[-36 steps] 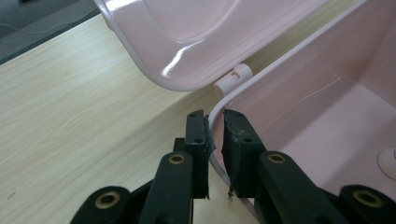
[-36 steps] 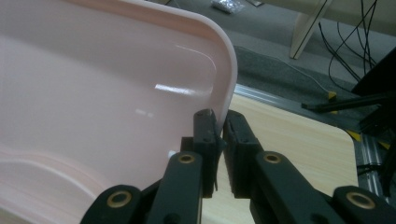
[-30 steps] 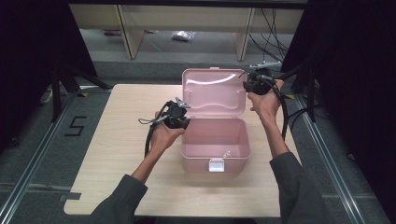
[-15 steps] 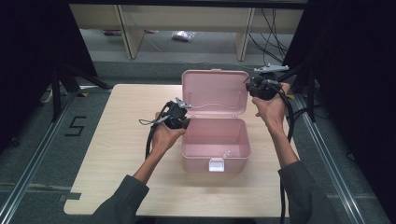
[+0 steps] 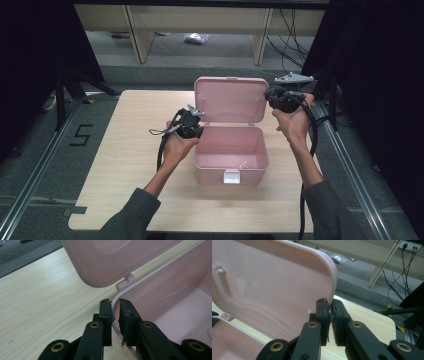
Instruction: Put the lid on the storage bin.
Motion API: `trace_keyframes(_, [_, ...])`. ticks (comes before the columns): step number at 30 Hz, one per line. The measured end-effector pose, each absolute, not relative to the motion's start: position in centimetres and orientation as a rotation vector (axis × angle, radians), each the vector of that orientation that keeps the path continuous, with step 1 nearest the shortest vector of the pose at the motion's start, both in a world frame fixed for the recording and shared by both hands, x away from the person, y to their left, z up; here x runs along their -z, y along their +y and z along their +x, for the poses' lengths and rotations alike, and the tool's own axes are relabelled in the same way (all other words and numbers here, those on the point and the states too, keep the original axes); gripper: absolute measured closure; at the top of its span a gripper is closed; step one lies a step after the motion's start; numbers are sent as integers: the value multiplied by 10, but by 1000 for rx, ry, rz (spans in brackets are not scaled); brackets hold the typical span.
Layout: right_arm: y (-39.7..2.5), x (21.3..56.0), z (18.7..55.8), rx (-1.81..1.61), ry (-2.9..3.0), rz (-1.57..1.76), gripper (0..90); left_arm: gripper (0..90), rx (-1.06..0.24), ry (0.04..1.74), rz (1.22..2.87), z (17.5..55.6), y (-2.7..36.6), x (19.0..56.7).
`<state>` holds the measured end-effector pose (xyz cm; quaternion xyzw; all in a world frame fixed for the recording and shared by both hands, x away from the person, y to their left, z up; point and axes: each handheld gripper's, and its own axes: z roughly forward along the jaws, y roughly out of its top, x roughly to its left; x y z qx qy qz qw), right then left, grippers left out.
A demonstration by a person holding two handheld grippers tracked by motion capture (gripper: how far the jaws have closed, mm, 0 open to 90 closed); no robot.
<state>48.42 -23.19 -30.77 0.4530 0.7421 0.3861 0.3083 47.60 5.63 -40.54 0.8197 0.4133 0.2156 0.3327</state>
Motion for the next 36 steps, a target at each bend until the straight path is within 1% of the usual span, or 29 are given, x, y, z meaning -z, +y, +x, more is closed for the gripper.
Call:
trace_keyframes(9, [-234, 309, 470, -1053, 1941, 1171, 856, 803, -574, 1087, 2121, 475, 55, 407])
trace_keyframes(10, [-234, 310, 469, -1052, 1931, 1150, 866, 803, -584, 1089, 2125, 475, 56, 406])
trace_keyframes(11, [-234, 309, 466, -1039, 1940, 1143, 900, 802, -590, 1093, 2133, 475, 57, 406])
trace_keyframes(16, [-228, 304, 460, -1058, 1930, 1091, 900, 804, -599, 1079, 2133, 477, 56, 406])
trace_keyframes(18, [-231, 303, 467, -1061, 1928, 1140, 900, 804, -598, 1082, 2130, 476, 56, 407])
trace_keyframes(19, [-234, 305, 474, -1109, 1899, 1177, 867, 804, -596, 1080, 2132, 477, 56, 406])
trace_keyframes(21, [-237, 308, 485, -1090, 1920, 1227, 837, 804, -606, 1073, 2135, 476, 55, 406])
trace_keyframes(22, [-237, 309, 490, -1073, 1917, 1218, 795, 803, -604, 1071, 2139, 476, 55, 406])
trace_keyframes(23, [-236, 311, 494, -1098, 1936, 1230, 777, 803, -605, 1071, 2137, 476, 55, 406])
trace_keyframes(26, [-233, 314, 506, -1120, 1933, 1250, 776, 802, -602, 1066, 2141, 477, 56, 406])
trace_keyframes(28, [-233, 316, 515, -1106, 1946, 1234, 847, 802, -598, 1070, 2139, 477, 56, 406])
trace_keyframes(31, [-231, 316, 517, -1106, 1939, 1274, 856, 802, -599, 1071, 2148, 477, 56, 406])
trace_keyframes(36, [-228, 315, 508, -1085, 1920, 1277, 857, 802, -606, 1073, 2135, 476, 56, 407])
